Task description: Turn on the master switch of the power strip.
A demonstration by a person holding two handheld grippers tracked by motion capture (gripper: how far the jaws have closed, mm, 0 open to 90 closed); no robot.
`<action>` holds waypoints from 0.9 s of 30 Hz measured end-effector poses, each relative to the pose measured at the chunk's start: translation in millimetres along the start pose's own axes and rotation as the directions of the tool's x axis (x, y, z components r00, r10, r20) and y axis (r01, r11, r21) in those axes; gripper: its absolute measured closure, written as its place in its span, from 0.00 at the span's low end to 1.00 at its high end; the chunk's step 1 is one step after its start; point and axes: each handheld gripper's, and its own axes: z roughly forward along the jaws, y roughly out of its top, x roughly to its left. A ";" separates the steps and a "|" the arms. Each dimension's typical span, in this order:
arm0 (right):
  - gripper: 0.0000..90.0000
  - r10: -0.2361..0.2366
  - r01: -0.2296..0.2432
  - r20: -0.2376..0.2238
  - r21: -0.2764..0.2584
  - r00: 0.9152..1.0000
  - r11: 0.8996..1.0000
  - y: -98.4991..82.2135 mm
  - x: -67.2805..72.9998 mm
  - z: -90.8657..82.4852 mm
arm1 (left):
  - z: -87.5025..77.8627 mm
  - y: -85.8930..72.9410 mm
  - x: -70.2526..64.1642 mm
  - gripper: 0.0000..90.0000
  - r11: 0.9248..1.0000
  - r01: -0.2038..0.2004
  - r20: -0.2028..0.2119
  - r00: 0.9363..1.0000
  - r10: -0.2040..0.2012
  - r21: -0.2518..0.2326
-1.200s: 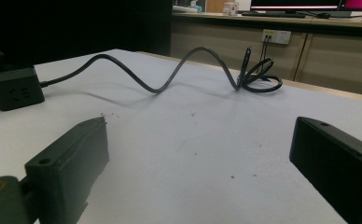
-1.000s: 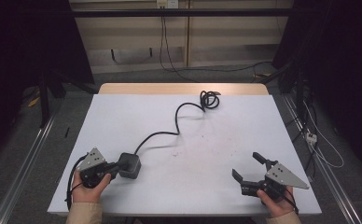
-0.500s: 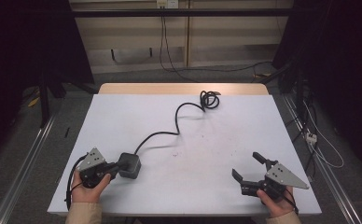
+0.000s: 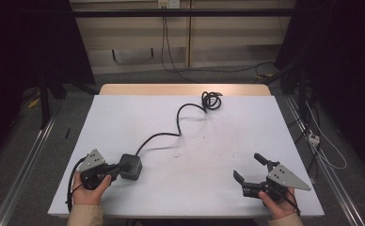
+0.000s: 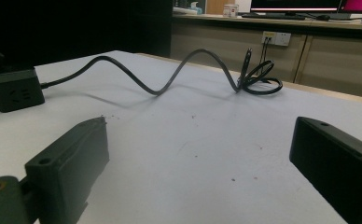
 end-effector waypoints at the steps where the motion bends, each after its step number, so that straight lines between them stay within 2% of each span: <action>1: 0.04 -0.001 0.001 0.001 0.000 1.000 1.000 0.1 0.2 0.0 | 0.0 0.0 0.0 1.00 1.000 0.007 0.002 1.000 -0.007 0.001; 15: 0.04 0.000 0.000 0.000 -0.001 1.000 1.000 0.3 0.1 0.0 | 0.1 2.1 -1.2 1.00 1.000 0.004 -0.008 1.000 -0.004 -0.010; 16: 0.04 0.001 -0.001 -0.002 -0.002 1.000 1.000 0.3 0.0 0.0 | -0.3 2.1 -1.4 1.00 1.000 0.013 -0.007 1.000 -0.014 -0.023; 22: 0.04 0.000 0.000 -0.001 0.000 1.000 1.000 0.3 0.5 1.0 | -4.7 5.5 -0.3 0.84 0.994 0.068 -0.003 0.998 -0.068 -0.084; 27: 0.05 -0.001 0.001 -0.004 0.000 1.000 1.000 0.6 1.1 1.2 | -5.3 8.7 -1.3 0.67 0.993 0.068 -0.001 0.998 -0.069 -0.092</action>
